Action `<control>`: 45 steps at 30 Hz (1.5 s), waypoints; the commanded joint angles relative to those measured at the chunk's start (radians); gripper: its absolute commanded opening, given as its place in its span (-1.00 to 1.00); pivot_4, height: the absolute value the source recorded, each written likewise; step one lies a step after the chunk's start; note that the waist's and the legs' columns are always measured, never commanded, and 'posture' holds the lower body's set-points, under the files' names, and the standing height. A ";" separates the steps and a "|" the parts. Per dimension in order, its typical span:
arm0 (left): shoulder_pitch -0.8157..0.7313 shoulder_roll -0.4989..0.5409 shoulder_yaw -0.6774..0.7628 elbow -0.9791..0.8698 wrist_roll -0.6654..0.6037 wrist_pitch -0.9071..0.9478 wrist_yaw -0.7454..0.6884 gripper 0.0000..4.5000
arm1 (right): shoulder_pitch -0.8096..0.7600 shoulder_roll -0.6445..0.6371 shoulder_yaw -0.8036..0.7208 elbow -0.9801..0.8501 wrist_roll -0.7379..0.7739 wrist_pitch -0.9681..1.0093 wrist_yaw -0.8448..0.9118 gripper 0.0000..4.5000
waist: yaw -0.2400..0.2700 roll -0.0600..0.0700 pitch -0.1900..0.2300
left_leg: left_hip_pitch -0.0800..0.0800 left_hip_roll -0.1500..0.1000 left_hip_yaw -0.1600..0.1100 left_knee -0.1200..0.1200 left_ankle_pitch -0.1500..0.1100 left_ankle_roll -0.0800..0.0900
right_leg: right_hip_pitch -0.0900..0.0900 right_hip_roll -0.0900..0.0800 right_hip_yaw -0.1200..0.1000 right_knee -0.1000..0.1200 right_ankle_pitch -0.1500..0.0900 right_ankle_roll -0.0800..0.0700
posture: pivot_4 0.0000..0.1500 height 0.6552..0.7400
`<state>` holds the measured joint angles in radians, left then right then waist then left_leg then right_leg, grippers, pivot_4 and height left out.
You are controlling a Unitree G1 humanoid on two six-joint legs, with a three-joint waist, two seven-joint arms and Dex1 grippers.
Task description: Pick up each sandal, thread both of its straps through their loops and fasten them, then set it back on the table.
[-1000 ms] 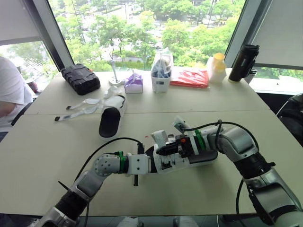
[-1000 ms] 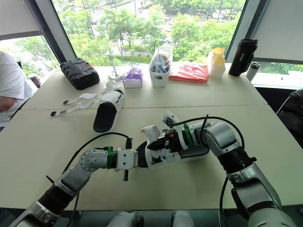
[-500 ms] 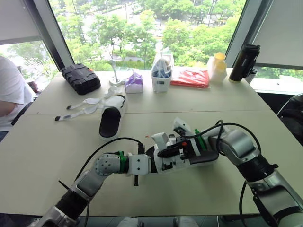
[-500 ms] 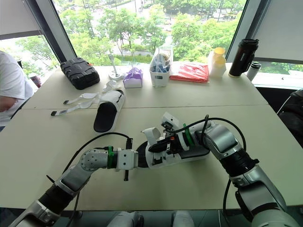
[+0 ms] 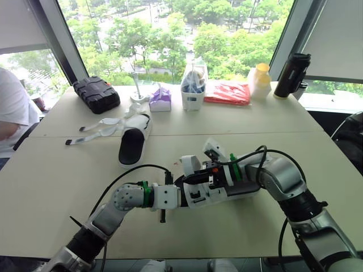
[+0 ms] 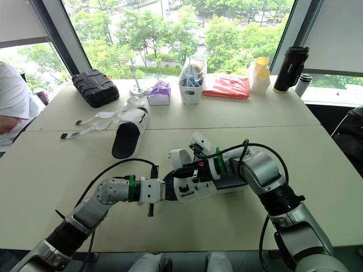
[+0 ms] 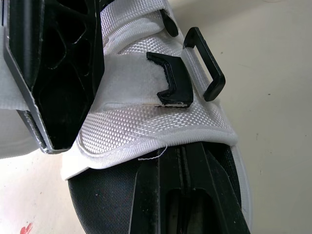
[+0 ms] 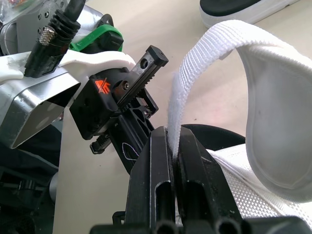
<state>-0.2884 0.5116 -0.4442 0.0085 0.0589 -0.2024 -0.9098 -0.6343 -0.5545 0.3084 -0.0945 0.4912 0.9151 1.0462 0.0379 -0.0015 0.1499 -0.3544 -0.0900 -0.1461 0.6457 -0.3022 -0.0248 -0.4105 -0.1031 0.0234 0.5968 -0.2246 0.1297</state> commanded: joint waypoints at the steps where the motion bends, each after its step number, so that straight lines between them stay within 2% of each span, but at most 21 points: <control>1: 0.048 0.030 -0.064 0.118 0.087 0.059 -0.029 -1.00 | -0.006 -0.022 0.015 -0.011 -0.013 -0.014 0.029 -0.96 | 0.000 0.000 0.000 | 0.000 0.000 0.000 0.000 0.000 0.000 | 0.000 0.000 0.000 0.000 0.000 0.000 | 1.00 1.00; 6: 0.051 0.031 -0.065 0.113 0.088 0.061 -0.028 -1.00 | 0.020 -0.082 0.044 -0.066 0.003 0.012 0.090 -0.96 | 0.001 0.000 0.000 | 0.000 0.000 0.000 0.000 0.000 0.000 | 0.000 0.000 0.000 0.000 0.000 0.000 | 1.00 1.00; 16: 0.049 0.031 -0.064 0.117 0.087 0.058 -0.029 -1.00 | 0.040 -0.085 0.034 -0.125 -0.005 -0.042 0.095 -0.96 | 0.001 0.000 0.000 | 0.000 0.000 0.000 0.000 0.000 0.000 | 0.000 0.000 0.000 -0.001 0.000 0.001 | 1.00 1.00; 23: 0.050 0.031 -0.065 0.116 0.086 0.058 -0.029 -1.00 | 0.080 -0.154 0.105 -0.189 -0.051 -0.094 0.142 -0.96 | 0.000 0.000 0.000 | 0.000 0.000 0.000 0.000 0.000 0.000 | 0.000 0.000 0.000 -0.001 -0.001 0.001 | 1.00 1.00; 30: 0.049 0.030 -0.065 0.117 0.088 0.057 -0.026 -1.00 | 0.106 -0.155 0.151 -0.162 -0.185 -0.225 0.096 -0.96 | 0.000 -0.001 -0.001 | 0.001 0.000 0.000 0.000 0.000 0.000 | 0.001 0.000 0.000 -0.001 -0.001 0.002 | 1.00 1.00; 33: 0.049 0.029 -0.065 0.119 0.089 0.056 -0.026 -1.00 | 0.104 -0.148 0.136 -0.158 -0.196 -0.229 0.080 -0.59 | 0.000 -0.002 -0.002 | 0.002 0.001 0.000 0.000 0.000 0.000 | 0.002 0.000 0.000 -0.001 -0.001 0.001 | 1.00 1.00; 37: 0.049 0.027 -0.067 0.118 0.090 0.057 -0.024 -1.00 | 0.113 -0.211 0.082 -0.222 -0.167 -0.213 0.112 0.28 | 0.000 -0.003 -0.001 | 0.003 0.001 0.000 0.000 0.000 0.000 | 0.003 0.000 0.000 -0.001 -0.003 -0.001 | 1.00 1.00; 40: 0.051 0.026 -0.067 0.119 0.090 0.055 -0.022 -1.00 | 0.132 -0.287 0.004 -0.301 -0.091 -0.159 0.148 0.93 | 0.002 -0.002 -0.001 | 0.001 0.000 0.000 0.000 0.000 0.000 | 0.002 0.000 0.000 -0.001 -0.002 -0.001 | 1.00 1.00; 45: 0.049 0.029 -0.069 0.129 0.092 0.048 -0.024 -1.00 | 0.232 -0.416 -0.138 -0.419 0.042 -0.071 0.185 0.98 | 0.005 -0.003 -0.001 | 0.000 0.001 0.000 0.000 0.000 0.000 | 0.002 -0.001 -0.001 -0.002 -0.002 -0.001 | 1.00 1.00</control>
<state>-0.2918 0.5055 -0.4503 0.0185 0.0590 -0.2089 -0.9045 -0.4228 -0.9426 0.2286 -0.4724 0.4922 0.8102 1.2200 0.0434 -0.0043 0.1494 -0.3549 -0.0894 -0.1465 0.6459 -0.3025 -0.0246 -0.4088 -0.1038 0.0222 0.5948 -0.2273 0.1292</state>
